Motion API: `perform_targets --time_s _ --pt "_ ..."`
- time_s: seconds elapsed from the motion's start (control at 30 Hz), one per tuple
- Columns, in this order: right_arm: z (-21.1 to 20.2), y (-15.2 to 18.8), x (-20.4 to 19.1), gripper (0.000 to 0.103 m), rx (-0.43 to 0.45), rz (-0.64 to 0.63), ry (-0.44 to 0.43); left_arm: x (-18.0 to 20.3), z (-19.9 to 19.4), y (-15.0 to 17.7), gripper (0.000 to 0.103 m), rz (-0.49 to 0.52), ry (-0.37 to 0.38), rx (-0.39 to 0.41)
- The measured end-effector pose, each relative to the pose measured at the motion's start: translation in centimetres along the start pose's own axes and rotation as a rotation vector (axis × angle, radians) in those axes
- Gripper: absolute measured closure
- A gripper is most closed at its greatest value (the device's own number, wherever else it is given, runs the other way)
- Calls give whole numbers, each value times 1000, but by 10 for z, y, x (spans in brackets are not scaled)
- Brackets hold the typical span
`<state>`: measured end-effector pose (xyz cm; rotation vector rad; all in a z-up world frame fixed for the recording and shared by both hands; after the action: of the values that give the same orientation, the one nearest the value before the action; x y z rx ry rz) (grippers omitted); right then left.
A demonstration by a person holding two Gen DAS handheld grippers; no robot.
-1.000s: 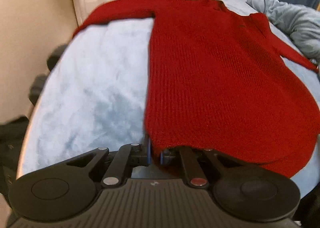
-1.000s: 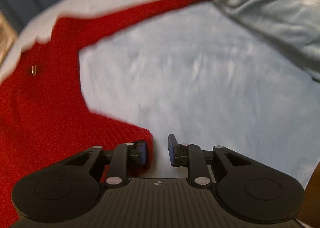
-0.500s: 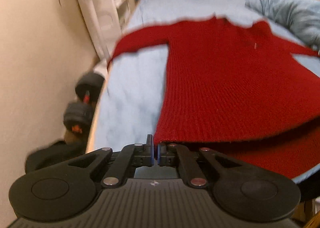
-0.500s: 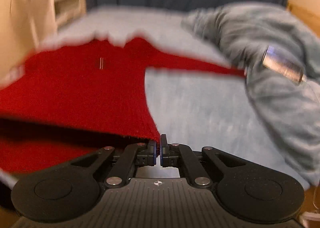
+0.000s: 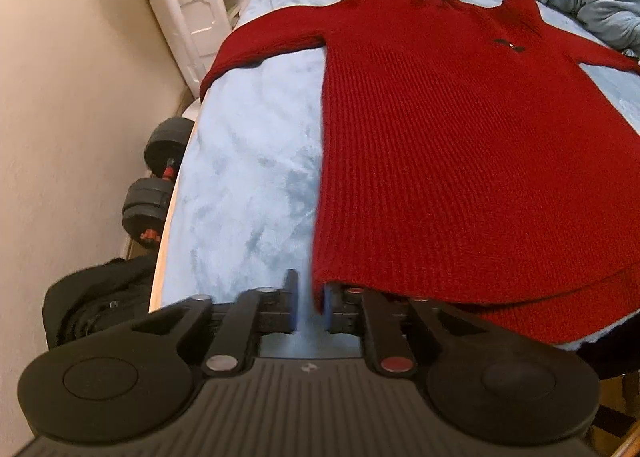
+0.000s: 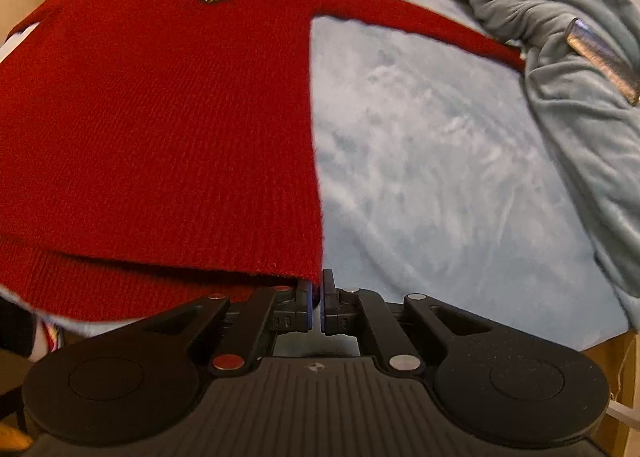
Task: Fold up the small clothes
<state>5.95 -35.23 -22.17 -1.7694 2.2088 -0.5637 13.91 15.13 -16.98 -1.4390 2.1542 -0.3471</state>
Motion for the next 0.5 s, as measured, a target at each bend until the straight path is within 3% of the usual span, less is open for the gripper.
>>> perform_targets --time_s 0.03,0.07,0.1,0.17,0.23,0.3,0.43,0.5 --pt "1 3 1 99 -41 16 9 -1 -4 2 59 -12 8 -2" --pt "0 7 2 96 -68 31 8 -2 -10 5 27 -22 8 -1" --pt "-5 9 4 92 -70 46 -5 -2 -17 8 9 -33 -12 11" --pt "-23 11 5 87 -29 85 -17 -1 -34 15 2 -39 -46 49" --pt "-48 11 2 67 38 127 -26 2 -49 20 0 -47 -54 71" --pt "-75 11 -7 54 128 148 -52 10 -65 20 0 -48 -45 92" --pt "-124 18 -42 41 293 126 -163 38 -97 3 0 -43 -42 163" --pt "-139 22 -63 40 337 105 -189 53 -114 -9 0 -49 -26 203"
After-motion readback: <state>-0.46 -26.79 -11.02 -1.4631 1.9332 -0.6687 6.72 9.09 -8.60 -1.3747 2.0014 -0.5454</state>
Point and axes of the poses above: each gripper's, at about its wrist camera, not at the fingertips, and z roughly the way its jaws point, x to its right, y to its underside, the point moved 3 cm from there along z, roughly the way its jaws point, and after that the axes turned 12 degrees about z, right-handed, at the moved point
